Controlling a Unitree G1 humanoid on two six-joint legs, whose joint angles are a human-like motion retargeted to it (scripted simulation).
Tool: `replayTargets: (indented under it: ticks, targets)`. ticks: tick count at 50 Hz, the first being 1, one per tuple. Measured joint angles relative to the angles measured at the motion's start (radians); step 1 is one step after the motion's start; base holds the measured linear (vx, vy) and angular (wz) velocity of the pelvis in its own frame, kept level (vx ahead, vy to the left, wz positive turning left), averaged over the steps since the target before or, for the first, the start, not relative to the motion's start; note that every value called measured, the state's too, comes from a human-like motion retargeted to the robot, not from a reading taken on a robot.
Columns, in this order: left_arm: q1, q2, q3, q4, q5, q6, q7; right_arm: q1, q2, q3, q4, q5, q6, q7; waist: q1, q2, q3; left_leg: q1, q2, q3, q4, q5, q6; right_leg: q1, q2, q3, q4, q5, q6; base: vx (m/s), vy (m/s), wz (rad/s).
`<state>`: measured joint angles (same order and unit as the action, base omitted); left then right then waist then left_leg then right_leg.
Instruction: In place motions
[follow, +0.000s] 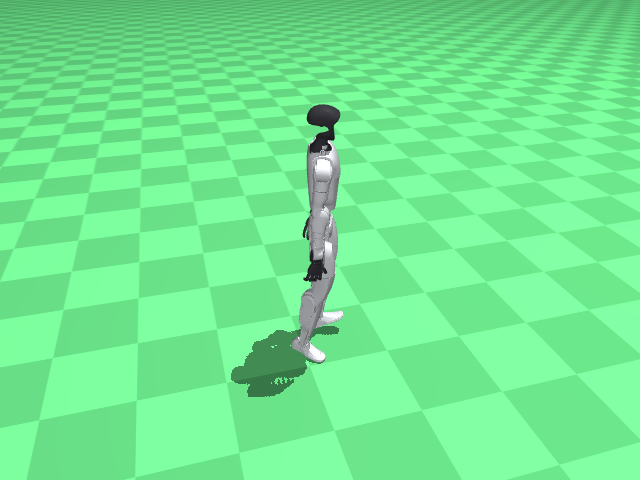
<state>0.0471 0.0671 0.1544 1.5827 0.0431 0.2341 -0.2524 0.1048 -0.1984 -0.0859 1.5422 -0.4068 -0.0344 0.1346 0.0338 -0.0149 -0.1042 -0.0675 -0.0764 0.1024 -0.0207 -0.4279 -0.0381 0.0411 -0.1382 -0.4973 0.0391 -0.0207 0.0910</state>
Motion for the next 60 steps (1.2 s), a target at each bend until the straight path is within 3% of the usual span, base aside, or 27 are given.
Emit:
replayTargets:
  ticks: [21, 60]
  targets:
    - [-0.011, -0.017, 0.022, 0.014, -0.019, -0.001, -0.002, -0.033, 0.001, 0.026, -0.056, -0.042, -0.036, 0.005, 0.069, -0.027, 0.019, -0.001, -0.022, -0.037, 0.007, -0.001, -0.002, 0.034, -0.01, -0.047, -0.007, -0.008, 0.001, -0.06, 0.0, 0.11]
    - [-0.044, 0.001, -0.026, -0.001, -0.008, -0.005, -0.004, -0.036, 0.019, 0.033, -0.019, -0.035, 0.023, 0.01, -0.084, 0.018, -0.031, 0.024, 0.042, 0.11, 0.012, -0.083, 0.013, -0.092, 0.047, 0.14, 0.013, 0.043, -0.039, 0.08, -0.05, -0.28]
